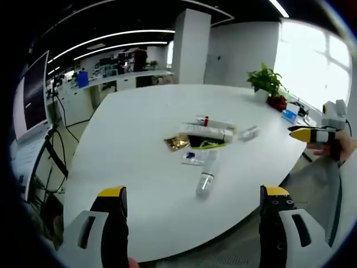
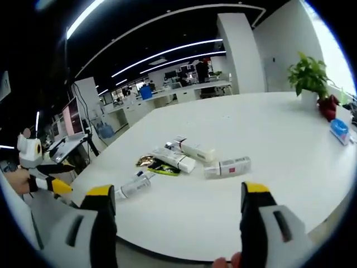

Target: Arrange the skincare products in the storage area until every visible bottle or jar stands upright without overlapping.

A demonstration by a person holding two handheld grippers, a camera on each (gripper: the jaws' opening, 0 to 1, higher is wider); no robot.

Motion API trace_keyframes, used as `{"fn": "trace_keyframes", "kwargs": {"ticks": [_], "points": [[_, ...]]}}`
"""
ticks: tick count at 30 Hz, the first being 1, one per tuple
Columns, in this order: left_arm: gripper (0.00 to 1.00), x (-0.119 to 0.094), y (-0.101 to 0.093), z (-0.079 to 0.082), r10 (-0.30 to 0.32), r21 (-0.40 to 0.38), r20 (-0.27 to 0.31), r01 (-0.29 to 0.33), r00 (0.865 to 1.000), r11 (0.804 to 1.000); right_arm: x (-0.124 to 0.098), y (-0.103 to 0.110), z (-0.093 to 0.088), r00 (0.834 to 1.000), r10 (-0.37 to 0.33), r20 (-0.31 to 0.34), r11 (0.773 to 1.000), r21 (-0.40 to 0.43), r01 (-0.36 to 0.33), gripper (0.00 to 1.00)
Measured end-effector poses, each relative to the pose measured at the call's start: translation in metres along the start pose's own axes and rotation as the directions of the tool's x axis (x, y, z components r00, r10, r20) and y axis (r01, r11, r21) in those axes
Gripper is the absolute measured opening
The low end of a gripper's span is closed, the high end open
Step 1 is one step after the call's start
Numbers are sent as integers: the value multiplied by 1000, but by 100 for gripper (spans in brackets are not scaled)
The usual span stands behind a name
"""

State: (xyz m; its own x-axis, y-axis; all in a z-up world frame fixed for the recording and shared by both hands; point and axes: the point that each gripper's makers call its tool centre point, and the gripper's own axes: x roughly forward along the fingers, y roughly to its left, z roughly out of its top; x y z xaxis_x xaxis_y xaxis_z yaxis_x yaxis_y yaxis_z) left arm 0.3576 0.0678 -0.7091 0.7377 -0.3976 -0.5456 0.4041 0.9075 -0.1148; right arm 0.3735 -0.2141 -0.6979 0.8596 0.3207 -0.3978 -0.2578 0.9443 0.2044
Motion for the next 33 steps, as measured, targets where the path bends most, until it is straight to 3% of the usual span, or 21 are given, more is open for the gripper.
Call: {"fn": "trace_keyframes", "kwargs": {"ticks": [17,21,33], "points": [[97,0,-1,0,-11,-4,1,11,1000,1000,1,1,-3,1000,3,-25,1000,3,-3,92],[97,1,-1,-1,-18,-6,-2,18,1000,1000,0,-1,0,1000,3,-17,999,37,-2,92],[97,1,-3,-1,-32,-14,0,32,999,999,6,0,7,1000,11,-20,999,37,-10,91]]}}
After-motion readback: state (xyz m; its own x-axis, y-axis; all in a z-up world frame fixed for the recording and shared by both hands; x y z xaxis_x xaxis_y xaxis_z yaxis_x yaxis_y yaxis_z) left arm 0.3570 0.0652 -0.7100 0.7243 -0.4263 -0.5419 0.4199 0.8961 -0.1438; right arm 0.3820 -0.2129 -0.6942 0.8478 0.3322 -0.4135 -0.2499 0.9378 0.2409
